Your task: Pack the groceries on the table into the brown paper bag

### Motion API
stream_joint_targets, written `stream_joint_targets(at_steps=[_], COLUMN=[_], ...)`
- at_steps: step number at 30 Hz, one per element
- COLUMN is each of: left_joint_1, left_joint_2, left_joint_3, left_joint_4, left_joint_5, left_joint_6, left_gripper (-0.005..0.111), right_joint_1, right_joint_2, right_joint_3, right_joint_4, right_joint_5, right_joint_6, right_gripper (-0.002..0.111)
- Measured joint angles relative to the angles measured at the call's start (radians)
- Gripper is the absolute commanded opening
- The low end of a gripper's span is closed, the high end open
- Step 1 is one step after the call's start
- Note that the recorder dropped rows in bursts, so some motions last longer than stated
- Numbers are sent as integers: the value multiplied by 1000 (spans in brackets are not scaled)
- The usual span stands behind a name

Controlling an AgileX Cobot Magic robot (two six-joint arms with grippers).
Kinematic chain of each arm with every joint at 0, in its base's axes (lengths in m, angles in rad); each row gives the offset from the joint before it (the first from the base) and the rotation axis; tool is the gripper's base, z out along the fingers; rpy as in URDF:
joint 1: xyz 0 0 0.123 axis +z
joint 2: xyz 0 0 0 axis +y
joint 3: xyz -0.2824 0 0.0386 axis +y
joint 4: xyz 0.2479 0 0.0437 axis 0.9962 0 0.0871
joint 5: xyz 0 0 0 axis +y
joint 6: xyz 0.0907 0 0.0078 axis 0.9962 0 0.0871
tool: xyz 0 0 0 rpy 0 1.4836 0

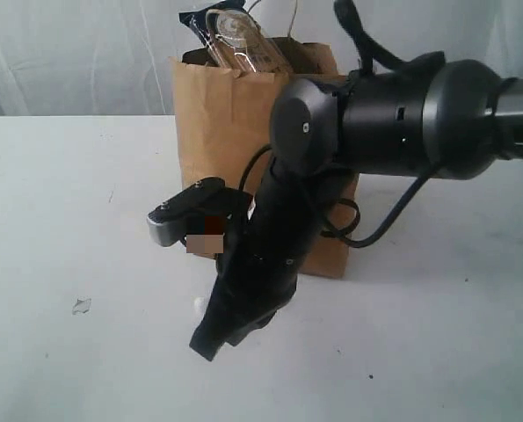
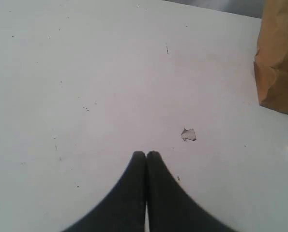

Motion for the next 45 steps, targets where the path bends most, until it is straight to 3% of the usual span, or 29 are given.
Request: stream_joint_targets(at_steps=[3,10,19,24,32,36,43,45], left_joint_1=[0,0,0,0,0,0,0,0], left_joint_2=[0,0,0,0,0,0,0,0], left_joint_3=[0,0,0,0,0,0,0,0], left_joint_4=[0,0,0,0,0,0,0,0], left_joint_5=[0,0,-2,-2,-2,-2,-2,-2], left_joint_6=[0,0,0,0,0,0,0,0], left_gripper=[0,0,0,0,0,0,0,0], right_joint_1=[0,0,0,0,0,0,0,0], right_joint_2=[13,38,135,178,194,215,227,225], right_joint_3=[0,0,0,0,1,1,1,1], right_joint_4=[-80,-245,-341,-439,-489,-495,-495,-495], right_joint_5=[-27,-154,-388,-360,-356,-361,-376,-373], right_joint_6=[37,192,535,697,732,760,773,773], right_gripper=[7,40,43,42,33,25,2,0])
